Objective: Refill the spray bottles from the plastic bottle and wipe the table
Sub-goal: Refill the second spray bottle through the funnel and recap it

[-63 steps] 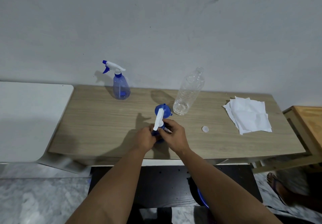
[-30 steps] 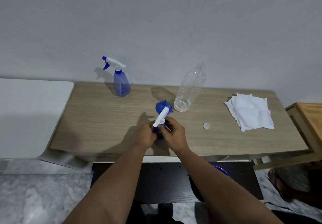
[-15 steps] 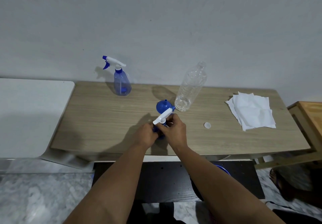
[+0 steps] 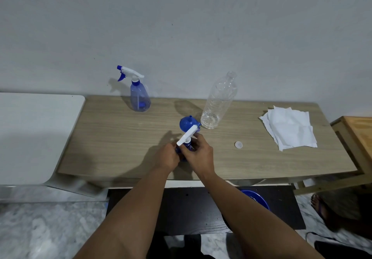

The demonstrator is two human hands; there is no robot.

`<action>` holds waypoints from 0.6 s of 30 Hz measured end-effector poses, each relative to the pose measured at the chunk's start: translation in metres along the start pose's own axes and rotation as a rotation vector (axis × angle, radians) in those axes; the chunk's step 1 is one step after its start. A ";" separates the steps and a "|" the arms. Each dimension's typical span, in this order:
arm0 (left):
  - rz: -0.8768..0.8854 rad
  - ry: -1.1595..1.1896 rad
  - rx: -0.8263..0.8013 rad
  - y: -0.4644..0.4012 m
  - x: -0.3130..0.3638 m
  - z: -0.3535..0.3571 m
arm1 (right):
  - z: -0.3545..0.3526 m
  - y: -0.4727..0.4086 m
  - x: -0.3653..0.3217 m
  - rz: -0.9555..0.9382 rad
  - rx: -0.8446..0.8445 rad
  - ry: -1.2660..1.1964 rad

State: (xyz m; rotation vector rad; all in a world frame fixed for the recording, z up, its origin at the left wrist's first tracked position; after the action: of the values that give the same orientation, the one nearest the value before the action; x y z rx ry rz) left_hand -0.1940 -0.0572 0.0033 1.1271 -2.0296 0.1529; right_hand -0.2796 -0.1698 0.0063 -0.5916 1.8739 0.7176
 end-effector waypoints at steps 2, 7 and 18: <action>-0.006 0.001 0.000 -0.001 -0.002 0.001 | 0.001 0.005 -0.002 -0.059 -0.015 0.015; 0.017 0.063 -0.004 -0.003 0.001 0.003 | -0.001 -0.004 0.001 0.077 0.024 -0.006; 0.027 0.053 -0.005 -0.006 -0.002 0.007 | 0.001 0.006 0.003 0.051 0.023 -0.039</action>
State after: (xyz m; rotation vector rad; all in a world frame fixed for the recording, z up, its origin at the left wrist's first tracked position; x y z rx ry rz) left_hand -0.1927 -0.0624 -0.0048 1.0816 -1.9979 0.1895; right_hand -0.2840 -0.1658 0.0048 -0.5135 1.8643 0.7344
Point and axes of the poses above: each hand's wrist, its own y-axis away from the middle knuckle, its own z-axis out of the palm, x = y × z, the point moved 7 cm from there along -y, towards the middle knuckle, and after that the axes turned 8 degrees about z, right-handed, at the moved point
